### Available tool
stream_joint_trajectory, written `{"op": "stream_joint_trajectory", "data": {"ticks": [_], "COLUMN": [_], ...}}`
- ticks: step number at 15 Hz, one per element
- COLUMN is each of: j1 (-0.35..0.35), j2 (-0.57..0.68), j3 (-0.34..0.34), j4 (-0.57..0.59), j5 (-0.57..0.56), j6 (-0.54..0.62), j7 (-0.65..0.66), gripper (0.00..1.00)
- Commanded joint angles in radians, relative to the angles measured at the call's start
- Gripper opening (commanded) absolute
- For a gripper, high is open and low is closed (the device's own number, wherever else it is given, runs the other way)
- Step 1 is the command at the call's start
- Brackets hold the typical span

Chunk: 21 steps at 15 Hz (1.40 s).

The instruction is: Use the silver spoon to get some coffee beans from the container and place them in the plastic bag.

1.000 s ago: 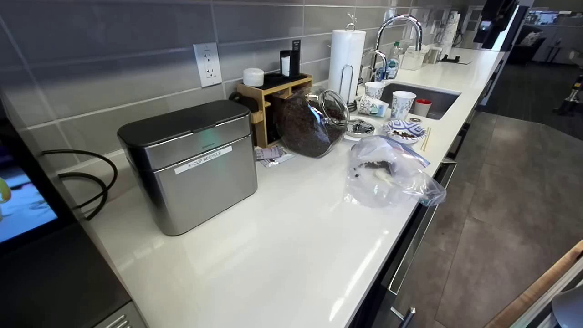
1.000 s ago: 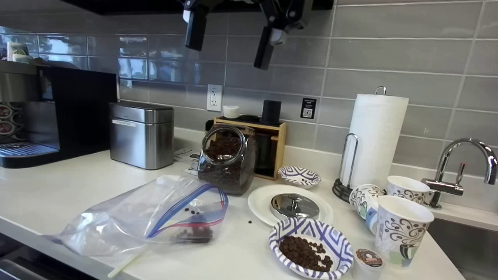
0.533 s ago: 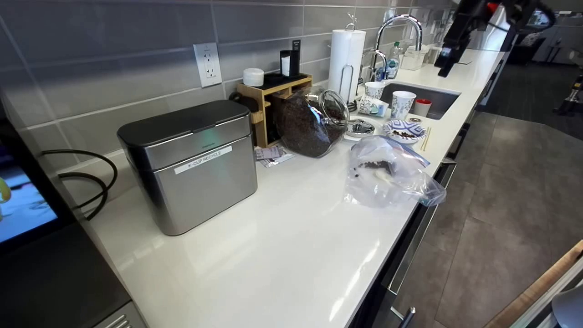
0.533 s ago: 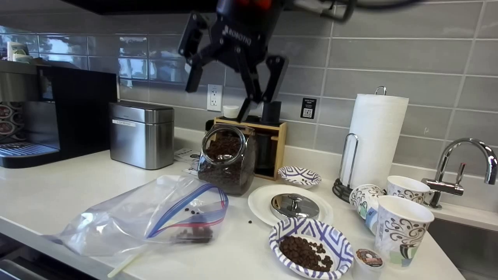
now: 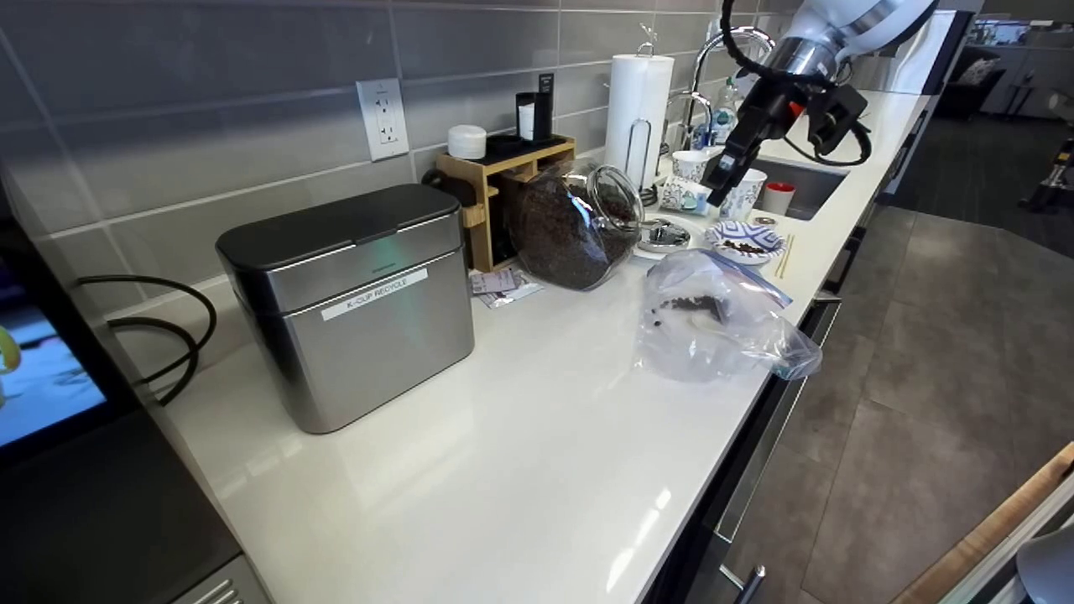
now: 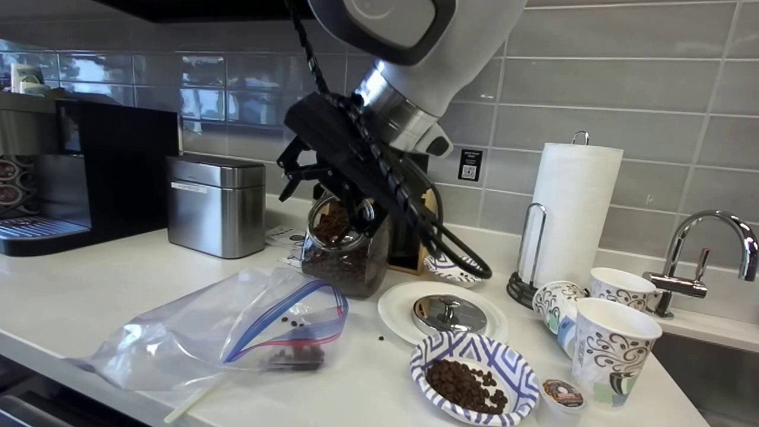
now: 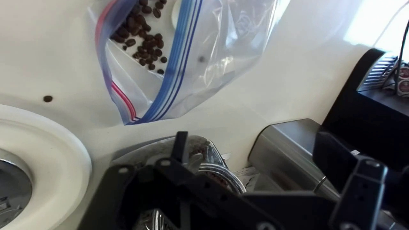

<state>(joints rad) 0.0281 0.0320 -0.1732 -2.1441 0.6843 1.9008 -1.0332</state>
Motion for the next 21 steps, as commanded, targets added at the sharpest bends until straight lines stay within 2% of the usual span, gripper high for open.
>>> {"op": "stream_joint_trajectory", "data": {"ticks": [1, 9, 21], "j1": [-0.055, -0.122, -0.152], "j2": [0.109, 0.267, 0.403], "j3": [0.050, 0.100, 0.150], "j4": [0.077, 0.225, 0.377], "j5": [0.085, 0.113, 0.123], "j6": [-0.045, -0.190, -0.262], "j7": [-0.043, 0.020, 0.140], "gripper": [1.00, 1.00, 1.00]}}
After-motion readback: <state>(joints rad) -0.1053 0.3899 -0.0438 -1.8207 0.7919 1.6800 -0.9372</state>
